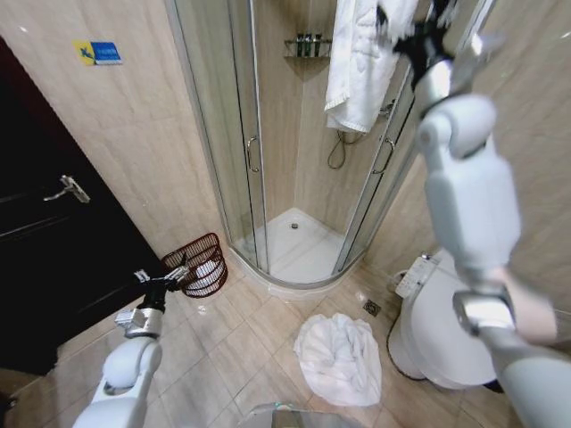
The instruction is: Discard the used towel into the hamper.
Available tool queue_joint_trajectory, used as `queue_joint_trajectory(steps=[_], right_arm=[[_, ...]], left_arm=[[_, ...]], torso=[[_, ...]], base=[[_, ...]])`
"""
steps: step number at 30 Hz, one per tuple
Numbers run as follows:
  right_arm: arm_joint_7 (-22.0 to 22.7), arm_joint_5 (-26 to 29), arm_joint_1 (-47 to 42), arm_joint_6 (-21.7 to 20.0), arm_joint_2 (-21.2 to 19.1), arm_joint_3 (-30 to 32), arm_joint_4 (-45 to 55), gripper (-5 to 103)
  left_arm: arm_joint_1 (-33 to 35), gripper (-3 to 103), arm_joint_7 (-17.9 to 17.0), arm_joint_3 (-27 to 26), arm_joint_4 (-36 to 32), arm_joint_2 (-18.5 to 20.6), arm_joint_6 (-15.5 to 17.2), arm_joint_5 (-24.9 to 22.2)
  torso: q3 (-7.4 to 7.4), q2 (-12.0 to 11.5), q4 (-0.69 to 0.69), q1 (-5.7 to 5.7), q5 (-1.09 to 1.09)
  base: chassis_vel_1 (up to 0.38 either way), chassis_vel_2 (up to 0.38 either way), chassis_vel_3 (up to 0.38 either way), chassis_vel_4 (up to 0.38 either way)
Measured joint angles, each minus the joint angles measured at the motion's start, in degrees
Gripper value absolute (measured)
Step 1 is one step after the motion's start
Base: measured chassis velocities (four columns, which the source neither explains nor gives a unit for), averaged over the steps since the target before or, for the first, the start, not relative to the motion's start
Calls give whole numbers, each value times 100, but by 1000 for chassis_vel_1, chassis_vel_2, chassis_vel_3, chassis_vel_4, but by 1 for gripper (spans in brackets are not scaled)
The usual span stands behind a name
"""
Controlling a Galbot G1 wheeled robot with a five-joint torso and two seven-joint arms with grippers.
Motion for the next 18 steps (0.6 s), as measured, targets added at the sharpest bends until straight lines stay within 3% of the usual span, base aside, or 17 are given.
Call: queue_joint_trajectory(steps=[7,13,18], right_arm=[[495,180,479,-431,206,-292,-275,100],[933,467,415,-709,140,-445,-148,103],[870,559,536,-649,148,-451,-379,90]], left_arm=[[86,100,-3,-79,-7,27,-123,-125],[88,100,-5,-125,59,79,-244,-229],[61,100,-6,-163,92,63,-313,-244]], torso=[[0,0,0,1,1],[0,0,-1,0,1],[1,0,-2,1,3]], base=[[0,0,0,0],[0,0,0,0],[0,0,0,0]])
